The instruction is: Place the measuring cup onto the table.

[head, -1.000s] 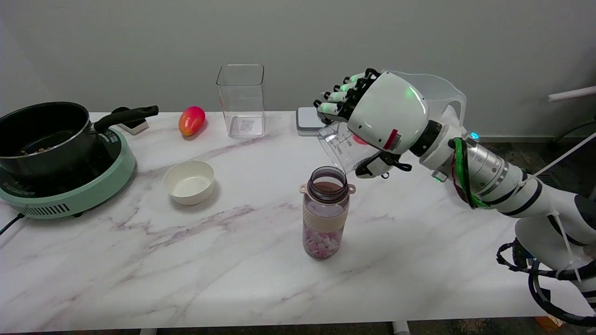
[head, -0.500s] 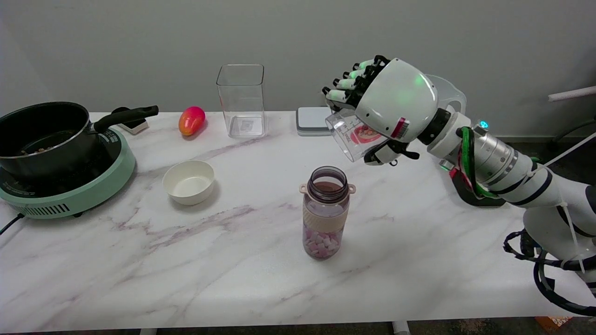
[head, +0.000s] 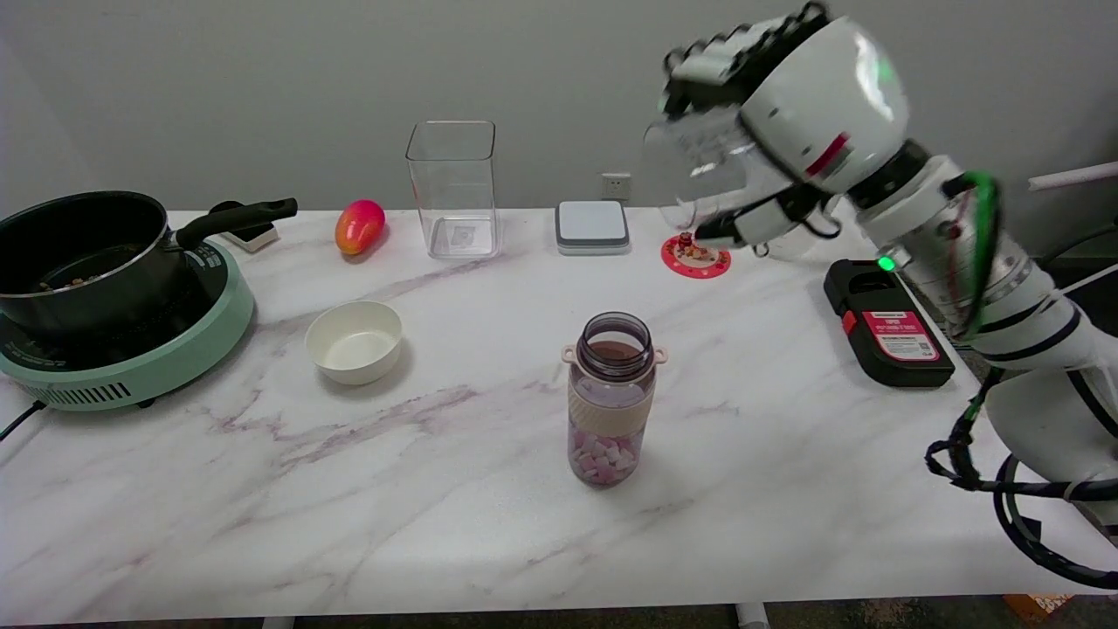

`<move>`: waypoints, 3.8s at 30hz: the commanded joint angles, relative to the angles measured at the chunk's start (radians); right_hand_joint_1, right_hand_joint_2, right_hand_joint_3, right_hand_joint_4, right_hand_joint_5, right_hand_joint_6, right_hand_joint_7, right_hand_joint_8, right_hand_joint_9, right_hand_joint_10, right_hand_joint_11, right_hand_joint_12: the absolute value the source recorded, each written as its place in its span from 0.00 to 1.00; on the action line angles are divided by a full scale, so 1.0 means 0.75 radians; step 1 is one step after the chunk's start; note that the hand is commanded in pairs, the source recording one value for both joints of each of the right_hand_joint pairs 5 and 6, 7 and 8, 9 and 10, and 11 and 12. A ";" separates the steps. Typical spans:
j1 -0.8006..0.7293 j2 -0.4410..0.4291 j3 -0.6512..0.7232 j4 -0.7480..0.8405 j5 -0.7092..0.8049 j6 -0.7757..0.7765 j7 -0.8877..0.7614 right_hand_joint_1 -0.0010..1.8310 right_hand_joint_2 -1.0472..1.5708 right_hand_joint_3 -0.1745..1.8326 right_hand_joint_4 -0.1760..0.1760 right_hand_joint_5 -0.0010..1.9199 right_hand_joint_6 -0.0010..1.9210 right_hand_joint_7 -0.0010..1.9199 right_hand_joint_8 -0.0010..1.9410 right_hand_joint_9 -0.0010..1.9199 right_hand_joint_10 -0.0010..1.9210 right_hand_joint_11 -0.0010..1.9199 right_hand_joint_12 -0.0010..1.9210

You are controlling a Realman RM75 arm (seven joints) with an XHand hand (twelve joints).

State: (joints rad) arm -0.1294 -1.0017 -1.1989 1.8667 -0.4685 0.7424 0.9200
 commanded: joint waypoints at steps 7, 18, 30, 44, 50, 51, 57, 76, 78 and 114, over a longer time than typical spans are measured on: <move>0.049 0.204 -0.492 -0.480 2.134 0.286 0.015 0.74 0.92 0.25 0.50 0.88 0.88 0.79 0.78 0.75 0.74 0.67 0.67; 0.144 0.196 -0.735 -0.629 2.301 0.135 0.473 0.70 0.96 0.22 0.50 0.90 0.90 0.81 0.80 0.76 0.76 0.68 0.68; 0.196 0.165 -0.773 -0.762 2.322 -0.243 0.498 0.65 1.00 0.21 0.50 0.95 0.95 0.83 0.82 0.77 0.77 0.69 0.69; 0.319 0.055 -0.836 -1.064 2.012 -0.110 0.507 0.69 0.97 0.21 0.50 0.86 0.86 0.80 0.79 0.76 0.76 0.68 0.68; 0.371 0.047 -0.897 -1.123 2.024 -0.069 0.504 0.72 0.90 0.24 0.50 0.85 0.85 0.77 0.76 0.74 0.74 0.66 0.66; 0.380 0.043 -0.904 -1.136 2.023 -0.066 0.501 0.72 0.90 0.24 0.50 0.85 0.85 0.77 0.76 0.73 0.73 0.66 0.66; 0.395 -0.014 -0.897 -1.207 2.024 -0.031 0.502 0.68 0.94 0.22 0.50 0.88 0.87 0.79 0.78 0.73 0.73 0.66 0.66; 0.583 -0.077 -1.046 -1.301 1.822 -0.001 0.724 0.68 0.94 0.22 0.50 0.86 0.86 0.77 0.76 0.72 0.72 0.65 0.65; 0.598 -0.097 -1.056 -1.310 1.781 0.019 0.781 0.68 0.94 0.22 0.50 0.86 0.86 0.77 0.76 0.72 0.72 0.65 0.65; 0.670 -0.173 -1.008 -1.331 1.353 -0.021 0.993 0.66 0.96 0.21 0.50 0.88 0.87 0.78 0.77 0.73 0.73 0.66 0.66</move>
State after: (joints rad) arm 0.3517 -1.1222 -2.0046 0.8821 0.8356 0.6713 1.5901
